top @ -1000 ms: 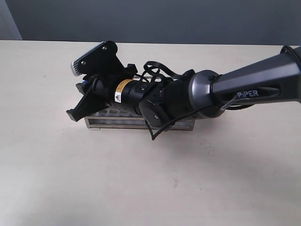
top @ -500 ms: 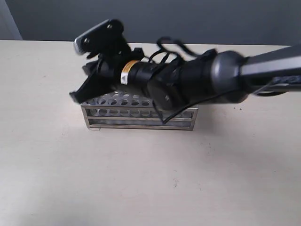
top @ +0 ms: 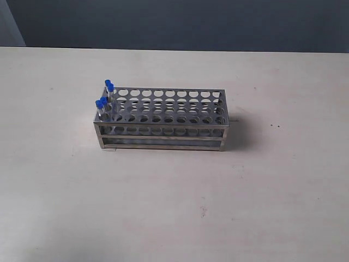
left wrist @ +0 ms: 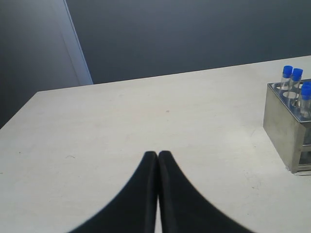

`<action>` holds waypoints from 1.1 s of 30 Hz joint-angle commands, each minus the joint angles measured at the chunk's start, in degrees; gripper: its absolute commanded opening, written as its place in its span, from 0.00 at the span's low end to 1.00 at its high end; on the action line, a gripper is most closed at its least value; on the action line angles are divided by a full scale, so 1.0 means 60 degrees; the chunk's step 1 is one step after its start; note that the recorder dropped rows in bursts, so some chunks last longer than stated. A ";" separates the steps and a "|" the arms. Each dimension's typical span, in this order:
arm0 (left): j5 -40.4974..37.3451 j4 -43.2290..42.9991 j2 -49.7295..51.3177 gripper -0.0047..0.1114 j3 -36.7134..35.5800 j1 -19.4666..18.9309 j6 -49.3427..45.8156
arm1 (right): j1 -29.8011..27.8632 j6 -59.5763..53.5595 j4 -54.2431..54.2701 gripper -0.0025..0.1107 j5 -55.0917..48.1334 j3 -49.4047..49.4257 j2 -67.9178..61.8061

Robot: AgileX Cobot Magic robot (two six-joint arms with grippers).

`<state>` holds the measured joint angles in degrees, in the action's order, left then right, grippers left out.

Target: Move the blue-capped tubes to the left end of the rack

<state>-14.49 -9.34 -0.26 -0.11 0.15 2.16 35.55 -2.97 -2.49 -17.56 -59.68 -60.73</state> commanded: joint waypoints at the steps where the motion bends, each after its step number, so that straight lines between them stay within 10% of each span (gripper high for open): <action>1: 0.0112 0.0006 0.0043 0.04 0.0018 0.0065 0.0033 | -0.0158 0.0281 0.0266 0.02 -0.0463 0.1573 0.1961; 13: 0.0112 0.0006 0.0043 0.04 0.0018 0.0065 0.0033 | -0.0120 0.0495 0.0222 0.02 -0.2527 0.2979 0.5228; 21: 0.0112 0.0006 0.0043 0.04 0.0018 0.0065 0.0033 | -0.5319 0.0495 0.1247 0.02 -0.2445 0.6390 0.8476; 33: 0.0112 0.0006 0.0043 0.04 0.0018 0.0065 0.0033 | -0.5849 0.0495 0.1401 0.02 -0.1414 0.8450 0.9538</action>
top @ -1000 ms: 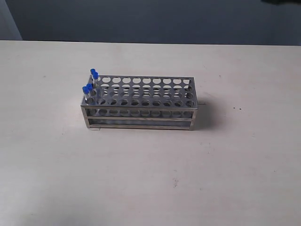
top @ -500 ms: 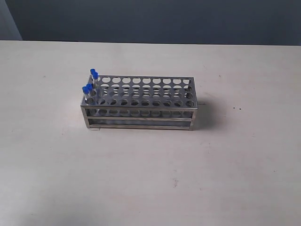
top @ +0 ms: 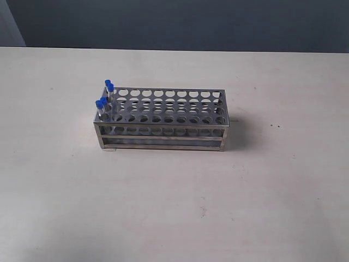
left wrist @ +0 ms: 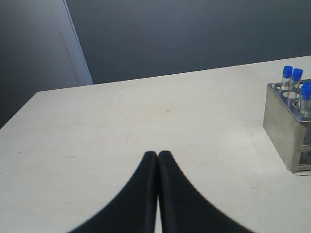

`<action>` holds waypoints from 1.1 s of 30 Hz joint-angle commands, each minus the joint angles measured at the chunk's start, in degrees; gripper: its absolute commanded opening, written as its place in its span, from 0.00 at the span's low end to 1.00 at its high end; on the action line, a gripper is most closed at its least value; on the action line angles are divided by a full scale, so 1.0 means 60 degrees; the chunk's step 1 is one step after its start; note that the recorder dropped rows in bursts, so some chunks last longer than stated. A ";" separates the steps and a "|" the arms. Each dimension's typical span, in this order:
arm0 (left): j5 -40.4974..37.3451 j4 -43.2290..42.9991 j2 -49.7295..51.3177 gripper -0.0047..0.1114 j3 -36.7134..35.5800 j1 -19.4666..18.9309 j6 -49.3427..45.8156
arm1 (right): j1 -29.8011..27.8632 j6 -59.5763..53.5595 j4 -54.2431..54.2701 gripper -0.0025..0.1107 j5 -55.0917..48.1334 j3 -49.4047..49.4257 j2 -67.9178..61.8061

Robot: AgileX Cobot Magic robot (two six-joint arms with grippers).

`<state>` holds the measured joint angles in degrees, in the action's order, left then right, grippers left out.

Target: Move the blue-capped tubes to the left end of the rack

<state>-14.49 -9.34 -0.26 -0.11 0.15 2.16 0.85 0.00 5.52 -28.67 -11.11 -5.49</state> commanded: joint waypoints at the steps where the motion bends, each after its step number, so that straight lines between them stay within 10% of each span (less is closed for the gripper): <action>1: 0.0112 0.0006 0.0043 0.04 0.0018 0.0065 0.0033 | -0.0065 0.0000 0.0020 0.02 0.0467 0.0464 0.0435; 33: 0.0112 0.0006 0.0043 0.04 0.0018 0.0065 0.0033 | 0.0036 0.0000 0.0357 0.02 0.1178 0.1852 0.0915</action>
